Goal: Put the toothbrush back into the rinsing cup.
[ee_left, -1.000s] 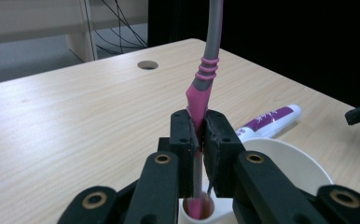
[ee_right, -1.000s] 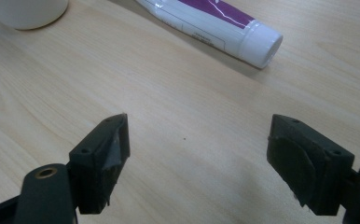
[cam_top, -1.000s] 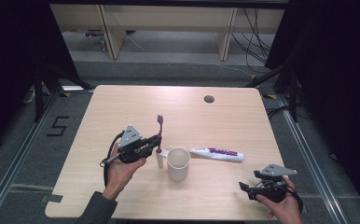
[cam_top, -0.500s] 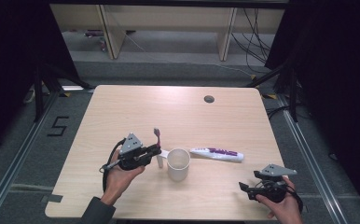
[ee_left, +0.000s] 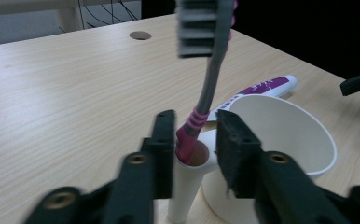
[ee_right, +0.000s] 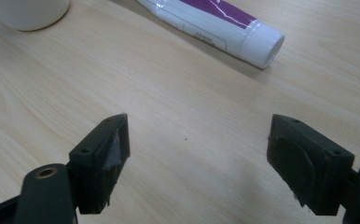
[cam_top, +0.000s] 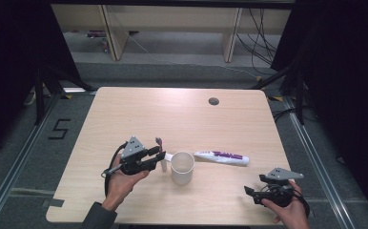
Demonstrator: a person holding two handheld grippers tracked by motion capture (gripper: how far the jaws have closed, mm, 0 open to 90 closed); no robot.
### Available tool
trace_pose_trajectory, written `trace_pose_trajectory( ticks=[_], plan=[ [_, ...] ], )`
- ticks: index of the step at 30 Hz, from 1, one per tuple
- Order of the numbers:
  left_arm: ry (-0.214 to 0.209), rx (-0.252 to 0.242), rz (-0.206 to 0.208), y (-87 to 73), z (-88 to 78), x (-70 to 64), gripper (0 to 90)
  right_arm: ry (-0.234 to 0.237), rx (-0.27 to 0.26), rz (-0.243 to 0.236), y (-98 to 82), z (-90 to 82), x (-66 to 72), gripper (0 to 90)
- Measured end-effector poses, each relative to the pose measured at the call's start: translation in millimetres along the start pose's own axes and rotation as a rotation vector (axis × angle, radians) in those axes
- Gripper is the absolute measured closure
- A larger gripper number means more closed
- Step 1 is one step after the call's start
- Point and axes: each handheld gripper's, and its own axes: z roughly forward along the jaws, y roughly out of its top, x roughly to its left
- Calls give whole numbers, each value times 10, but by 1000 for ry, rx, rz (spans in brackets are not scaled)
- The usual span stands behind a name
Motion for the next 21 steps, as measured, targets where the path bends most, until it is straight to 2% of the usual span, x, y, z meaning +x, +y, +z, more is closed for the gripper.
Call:
trace_pose_trajectory(
  ticks=[1,3,4,5,6,7,8,9,11,12,13,15,16,17,19,20,21],
  plan=[
    [8,-5,-5,11,-18,-5,615,-10,-4,-29,1,0,-22,221],
    [12,-17,-17,30,-46,-5,566,-3,-7,-37,0,6,-31,220],
    [19,-17,-21,45,-69,-6,530,-5,-9,-36,2,5,-31,220],
    [18,-16,-19,53,-82,-5,511,0,0,1,0,0,-1,220],
    [23,-13,-16,61,-97,-7,491,0,-1,0,0,0,-1,220],
    [22,-10,-13,66,-110,-4,461,-10,-4,-29,2,-2,-23,220],
    [34,-2,-16,69,-134,-8,441,3,-3,-9,-3,7,-10,220],
    [30,-7,-20,67,-152,-10,437,-9,-5,-29,2,0,-26,220],
    [28,1,-9,57,-187,-17,436,-4,-3,-9,2,-1,-7,220],
    [32,6,-9,46,-202,-24,431,-10,-5,-31,3,-3,-23,220],
    [37,12,-6,34,-217,-28,420,-3,-6,-18,-2,5,-16,220],
    [41,23,-10,-2,-242,-45,403,-10,-6,-28,4,-2,-25,220],
    [41,30,-6,-20,-253,-51,396,-3,-1,0,1,-3,-1,220],
    [41,36,-5,-40,-264,-59,388,-1,-6,-19,2,1,-21,220],
    [41,42,-10,-77,-282,-74,373,-3,-3,-6,-2,1,-12,220],
    [39,48,-13,-98,-289,-85,368,-14,-8,-32,2,-2,-29,220],
    [33,60,-10,-121,-299,-98,359,-9,-8,-29,5,-4,-28,220]
  ],
)
